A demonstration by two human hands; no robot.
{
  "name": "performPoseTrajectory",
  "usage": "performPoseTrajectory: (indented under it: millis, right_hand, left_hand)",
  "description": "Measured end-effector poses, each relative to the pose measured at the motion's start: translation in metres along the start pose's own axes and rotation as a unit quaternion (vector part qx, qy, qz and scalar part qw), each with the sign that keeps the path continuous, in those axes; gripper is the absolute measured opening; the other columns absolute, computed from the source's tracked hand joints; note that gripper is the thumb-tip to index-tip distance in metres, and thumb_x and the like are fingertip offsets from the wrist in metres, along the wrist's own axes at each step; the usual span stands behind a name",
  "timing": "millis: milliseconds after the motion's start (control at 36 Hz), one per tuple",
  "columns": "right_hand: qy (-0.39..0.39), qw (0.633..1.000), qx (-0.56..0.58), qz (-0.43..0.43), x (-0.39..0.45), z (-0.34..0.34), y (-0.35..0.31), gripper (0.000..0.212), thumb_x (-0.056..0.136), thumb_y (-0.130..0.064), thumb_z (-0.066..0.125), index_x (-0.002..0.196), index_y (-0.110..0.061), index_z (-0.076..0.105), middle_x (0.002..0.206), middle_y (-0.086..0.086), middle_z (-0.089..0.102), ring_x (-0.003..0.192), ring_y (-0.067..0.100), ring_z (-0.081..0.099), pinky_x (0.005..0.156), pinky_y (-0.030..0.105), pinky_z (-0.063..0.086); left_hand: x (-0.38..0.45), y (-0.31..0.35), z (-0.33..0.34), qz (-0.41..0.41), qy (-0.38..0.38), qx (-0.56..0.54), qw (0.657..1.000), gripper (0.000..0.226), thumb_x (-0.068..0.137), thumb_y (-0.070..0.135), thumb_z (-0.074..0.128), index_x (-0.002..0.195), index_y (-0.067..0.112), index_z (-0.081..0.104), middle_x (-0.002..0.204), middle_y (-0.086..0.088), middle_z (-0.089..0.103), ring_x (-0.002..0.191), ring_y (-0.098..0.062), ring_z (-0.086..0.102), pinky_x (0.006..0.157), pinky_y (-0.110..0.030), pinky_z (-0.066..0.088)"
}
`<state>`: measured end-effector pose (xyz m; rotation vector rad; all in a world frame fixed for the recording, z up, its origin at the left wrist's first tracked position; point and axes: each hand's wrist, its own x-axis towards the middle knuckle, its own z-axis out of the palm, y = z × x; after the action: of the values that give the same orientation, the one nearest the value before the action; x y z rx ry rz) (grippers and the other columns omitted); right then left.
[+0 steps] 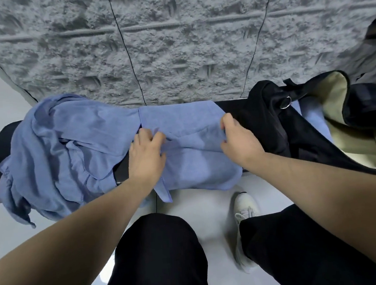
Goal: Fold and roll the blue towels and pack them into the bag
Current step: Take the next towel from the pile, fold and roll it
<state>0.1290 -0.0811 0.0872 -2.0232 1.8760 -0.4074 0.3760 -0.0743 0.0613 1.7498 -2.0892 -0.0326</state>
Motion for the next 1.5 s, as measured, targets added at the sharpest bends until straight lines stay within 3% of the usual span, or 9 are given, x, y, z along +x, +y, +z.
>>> performPoseTrajectory:
  millis: [139,306,417,583,861,1028,1194,1389,1500]
  right_hand:
    - [-0.079,0.991,0.013,-0.104,-0.011,-0.001,0.001,0.021,0.093,-0.022,0.059,0.091,-0.024,0.038,0.068,-0.008,0.050,0.068,0.025,0.054,0.065,0.040,0.048]
    - [-0.164,0.948,-0.081,-0.259,-0.026,0.006,0.020,0.038,0.077,-0.045,0.073,0.098,-0.030,0.046,0.096,-0.014,0.044,0.087,0.009,0.039,0.074,0.025,0.035]
    - [-0.119,0.927,-0.204,-0.291,-0.030,0.014,0.033,0.061,0.061,-0.048,0.079,0.102,-0.023,0.041,0.102,-0.008,0.039,0.086,0.013,0.029,0.076,0.029,0.040]
    - [-0.092,0.923,-0.183,-0.327,-0.025,0.016,0.036,0.043,0.066,-0.022,0.080,0.097,-0.016,0.050,0.101,0.005,0.052,0.082,0.025,0.048,0.068,0.040,0.050]
    - [-0.119,0.969,-0.058,-0.209,-0.033,-0.001,0.030,0.012,0.095,-0.020,0.053,0.087,-0.012,0.057,0.085,-0.003,0.056,0.079,0.022,0.054,0.073,0.037,0.046]
    - [-0.113,0.988,0.097,-0.050,-0.035,-0.009,0.021,0.018,0.088,-0.007,0.048,0.096,-0.022,0.044,0.086,0.002,0.062,0.076,0.026,0.058,0.071,0.039,0.049]
    - [-0.104,0.980,0.166,-0.037,-0.042,-0.026,0.011,0.034,0.088,0.004,0.034,0.105,-0.025,0.033,0.103,0.003,0.047,0.077,0.024,0.049,0.072,0.038,0.044]
    - [-0.093,0.990,0.003,-0.106,-0.065,-0.054,-0.003,0.081,0.075,-0.075,0.057,0.139,-0.042,0.022,0.131,-0.014,0.035,0.100,0.007,0.045,0.084,0.032,0.040]
    - [-0.049,0.981,-0.137,-0.127,-0.075,-0.050,-0.005,0.066,0.081,-0.048,0.061,0.135,-0.028,0.029,0.129,-0.003,0.039,0.100,0.023,0.059,0.068,0.034,0.042]
  left_hand:
    - [-0.006,-0.007,0.006,0.213,-0.084,0.006,0.973,0.051,0.048,-0.019,0.065,0.074,0.016,0.040,0.068,-0.004,0.039,0.055,-0.019,0.029,0.043,-0.029,0.024]
    - [-0.019,-0.018,0.007,0.394,-0.108,-0.018,0.912,0.003,0.084,0.013,0.055,0.087,0.014,0.055,0.091,-0.002,0.056,0.074,-0.024,0.051,0.066,-0.036,0.046]
    - [-0.032,-0.026,0.003,0.412,-0.144,0.016,0.900,0.048,0.080,0.049,0.069,0.116,0.020,0.055,0.123,-0.003,0.054,0.111,-0.023,0.052,0.092,-0.035,0.045]
    - [-0.037,-0.039,0.000,0.393,-0.181,0.100,0.896,0.085,0.048,0.001,0.088,0.122,0.011,0.048,0.135,-0.021,0.050,0.127,-0.040,0.048,0.108,-0.049,0.039]
    - [-0.036,-0.067,-0.005,0.417,-0.178,0.059,0.889,0.027,0.073,0.009,0.072,0.088,0.015,0.051,0.138,-0.013,0.049,0.141,-0.028,0.035,0.110,-0.041,0.037]
    - [-0.043,-0.021,-0.023,0.106,-0.158,-0.204,0.960,0.026,0.078,0.033,0.042,0.090,0.017,0.059,0.108,0.017,0.058,0.088,-0.007,0.057,0.075,-0.021,0.045]
    - [-0.031,0.021,-0.045,-0.171,-0.092,-0.433,0.880,0.022,0.088,0.008,0.051,0.067,0.015,0.054,0.062,0.014,0.049,0.059,-0.008,0.040,0.055,-0.023,0.034]
    - [-0.030,0.031,-0.069,-0.275,-0.052,-0.496,0.822,0.030,0.071,0.027,0.054,0.083,0.001,0.047,0.077,-0.006,0.052,0.072,-0.020,0.046,0.064,-0.038,0.036]
    - [-0.033,0.037,-0.076,-0.247,-0.048,-0.477,0.843,0.013,0.084,0.008,0.050,0.076,0.016,0.044,0.074,0.000,0.048,0.069,-0.016,0.043,0.062,-0.034,0.035]
